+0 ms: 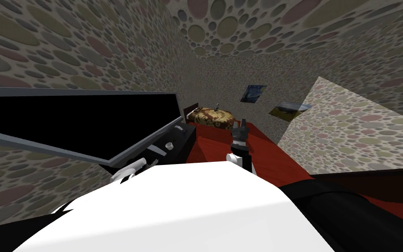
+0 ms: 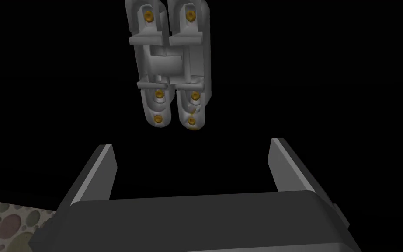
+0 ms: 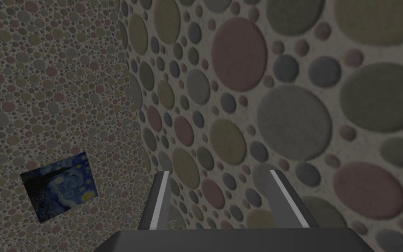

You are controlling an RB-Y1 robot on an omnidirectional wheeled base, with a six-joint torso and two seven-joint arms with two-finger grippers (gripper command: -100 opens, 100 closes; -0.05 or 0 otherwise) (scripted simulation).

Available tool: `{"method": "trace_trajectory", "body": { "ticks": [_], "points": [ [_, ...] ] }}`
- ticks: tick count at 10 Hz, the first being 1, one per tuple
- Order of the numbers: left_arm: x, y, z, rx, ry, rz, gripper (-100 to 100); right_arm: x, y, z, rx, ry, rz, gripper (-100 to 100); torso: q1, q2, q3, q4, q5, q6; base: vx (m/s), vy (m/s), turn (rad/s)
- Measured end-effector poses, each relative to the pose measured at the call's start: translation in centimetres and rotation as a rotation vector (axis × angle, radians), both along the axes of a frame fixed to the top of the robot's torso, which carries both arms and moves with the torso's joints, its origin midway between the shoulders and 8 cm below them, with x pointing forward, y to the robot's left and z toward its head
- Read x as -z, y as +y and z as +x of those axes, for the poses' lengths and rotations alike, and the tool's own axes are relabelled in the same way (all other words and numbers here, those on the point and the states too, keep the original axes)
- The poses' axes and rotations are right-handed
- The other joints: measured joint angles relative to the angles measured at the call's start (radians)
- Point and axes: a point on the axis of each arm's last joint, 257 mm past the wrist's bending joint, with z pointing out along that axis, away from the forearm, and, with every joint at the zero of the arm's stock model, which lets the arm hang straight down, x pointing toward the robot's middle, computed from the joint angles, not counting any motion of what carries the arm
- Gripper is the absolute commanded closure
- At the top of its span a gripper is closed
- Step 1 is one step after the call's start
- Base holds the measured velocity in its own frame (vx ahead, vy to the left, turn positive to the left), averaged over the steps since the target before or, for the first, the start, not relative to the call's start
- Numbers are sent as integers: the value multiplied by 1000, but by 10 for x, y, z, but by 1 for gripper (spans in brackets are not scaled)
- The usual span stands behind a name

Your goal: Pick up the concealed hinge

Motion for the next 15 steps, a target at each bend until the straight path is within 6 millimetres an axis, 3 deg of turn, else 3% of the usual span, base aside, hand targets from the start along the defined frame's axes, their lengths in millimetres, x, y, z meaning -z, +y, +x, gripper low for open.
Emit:
{"method": "trace_trajectory", "body": {
  "ticks": [3,7,8,9,15],
  "points": [
    [6,-9,-20,-94,29,-66,-100,0,0,0,0,0,0,0,2,-1,-1,0,0,-1,44,61,-152],
    [11,-17,-30,-135,44,-101,-100,0,0,0,0,0,0,0,0,0,0,0,0,-1,22,32,-53],
    [11,-17,-30,-137,45,-103,0,0,0,0,0,0,0,0,-1,1,0,0,0,-1,3,6,4],
    [11,-17,-30,-136,44,-103,-100,0,0,0,0,0,0,0,-2,2,1,0,0,-1,26,12,-161],
    [13,-3,-61,-188,26,-64,-100,0,0,0,0,0,0,0,-1,1,0,0,0,-1,22,19,-86]
  ]
}}
